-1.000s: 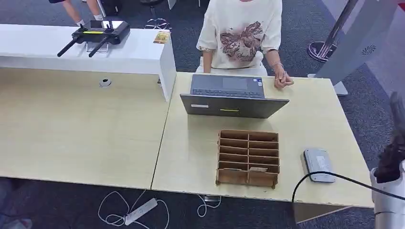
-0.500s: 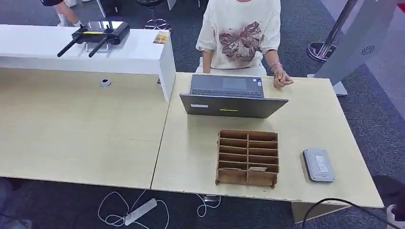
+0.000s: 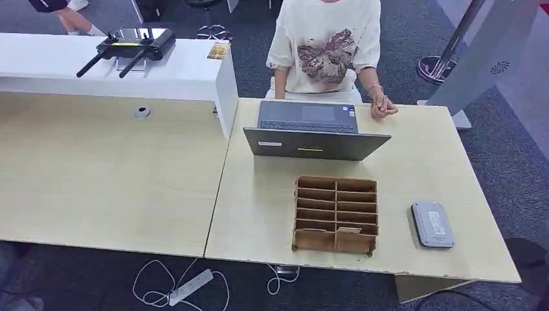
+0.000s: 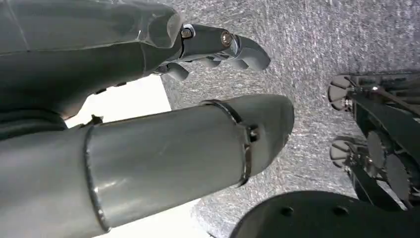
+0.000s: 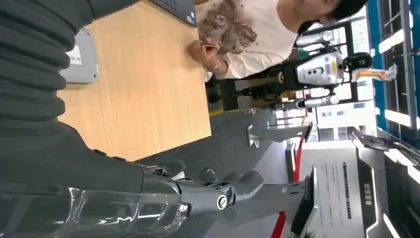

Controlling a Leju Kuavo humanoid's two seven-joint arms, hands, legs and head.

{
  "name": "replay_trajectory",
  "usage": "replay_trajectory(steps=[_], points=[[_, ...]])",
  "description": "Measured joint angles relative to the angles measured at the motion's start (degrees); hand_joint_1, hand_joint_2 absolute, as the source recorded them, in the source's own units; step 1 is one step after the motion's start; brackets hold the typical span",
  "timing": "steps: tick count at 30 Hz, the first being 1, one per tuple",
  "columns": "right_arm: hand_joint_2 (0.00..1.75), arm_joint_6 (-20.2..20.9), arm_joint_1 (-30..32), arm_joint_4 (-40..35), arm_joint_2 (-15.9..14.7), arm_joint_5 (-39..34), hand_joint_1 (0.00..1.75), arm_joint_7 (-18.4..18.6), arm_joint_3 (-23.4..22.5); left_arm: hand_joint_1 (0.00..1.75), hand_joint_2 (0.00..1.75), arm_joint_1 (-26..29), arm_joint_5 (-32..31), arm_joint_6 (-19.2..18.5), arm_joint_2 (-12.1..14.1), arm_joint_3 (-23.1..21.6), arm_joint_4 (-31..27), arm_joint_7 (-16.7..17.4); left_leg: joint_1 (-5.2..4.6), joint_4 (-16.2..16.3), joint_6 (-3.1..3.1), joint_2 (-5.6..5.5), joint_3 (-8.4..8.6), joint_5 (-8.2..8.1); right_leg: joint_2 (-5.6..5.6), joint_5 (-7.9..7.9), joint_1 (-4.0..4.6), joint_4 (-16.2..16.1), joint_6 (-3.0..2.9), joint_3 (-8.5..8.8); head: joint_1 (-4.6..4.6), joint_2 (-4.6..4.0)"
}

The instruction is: Pass the card to the sensor for recognition and then transmit it.

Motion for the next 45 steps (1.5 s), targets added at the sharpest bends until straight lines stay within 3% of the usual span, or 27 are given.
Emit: replay_trajectory(steps=[3,6,11,16,19,26,35,40,45], points=[[1.75,-1.51,3.50,-4.11,3.39,3.33,0.00,-1.95,0.50,0.00,0.00,-0.01,0.79,0.09,-0.20,-0.48,0.00,-0.13,0.09,-0.02,0.00,0.02,0.01,0.00,0.00,-0.01,0.12,0.00,-0.01,0.02,0.02,0.00],[1.75,-6.43,8.21,-9.91,10.41,9.93,0.00,-4.20,2.89,0.00,0.00,-0.13,1.90,0.63,-0.65,-0.87,0.22,-0.57,0.12,-0.04,-0.02,0.03,0.03,0.01,0.00,-0.03,0.16,0.03,-0.05,0.01,-0.02,0.00],[1.75,-8.83,11.64,-16.30,16.07,9.83,0.00,-4.67,4.92,0.00,0.00,-0.22,2.38,0.87,-1.11,-1.42,0.52,-0.63,0.12,-0.05,-0.05,0.10,0.05,0.04,0.06,-0.03,0.16,0.05,-0.06,-0.01,0.02,0.00],[1.75,-8.11,12.82,-19.50,18.49,9.16,0.00,-4.04,4.74,0.00,0.00,-0.30,2.86,0.90,-1.11,-2.25,0.52,-0.63,0.08,-0.05,-0.05,0.10,0.05,0.04,0.09,-0.02,0.11,0.04,-0.05,0.00,0.02,0.00],[1.75,-8.79,13.30,-21.20,20.39,12.72,0.00,-4.69,4.63,0.00,0.00,-0.42,3.37,1.01,-1.11,-2.60,0.66,-0.63,0.07,-0.04,-0.05,0.10,0.05,0.04,0.09,-0.02,0.10,0.04,-0.05,0.00,0.02,0.00],[1.75,-16.71,14.24,-25.77,25.18,24.73,0.00,-7.04,6.34,0.00,0.00,-0.77,4.55,1.31,-1.25,-3.82,0.98,-0.63,0.08,-0.04,-0.05,0.11,0.06,0.04,0.12,-0.02,0.11,0.05,-0.05,-0.01,0.02,0.00],[1.75,-26.49,14.90,-28.56,27.98,40.35,0.00,-6.86,10.89,0.00,0.00,-1.10,6.49,1.79,-1.66,-5.29,1.42,-0.59,0.08,-0.04,-0.06,0.12,0.06,0.04,0.13,-0.02,0.12,0.05,-0.05,0.00,0.02,0.00],[1.75,-28.28,14.90,-28.72,28.48,46.56,0.00,-4.55,12.98,0.00,0.00,-1.17,7.32,1.79,-1.88,-5.70,1.44,-0.57,0.07,-0.04,-0.06,0.11,0.06,0.04,0.12,-0.02,0.10,0.05,-0.05,0.01,0.02,0.00],[1.75,-25.83,14.86,-28.65,28.39,56.81,0.00,0.66,15.48,0.00,0.00,-1.52,8.48,1.68,-1.97,-6.75,1.88,-0.57,0.08,-0.04,-0.06,0.11,0.06,0.04,0.11,-0.01,0.11,0.05,-0.05,0.01,0.02,0.00]])
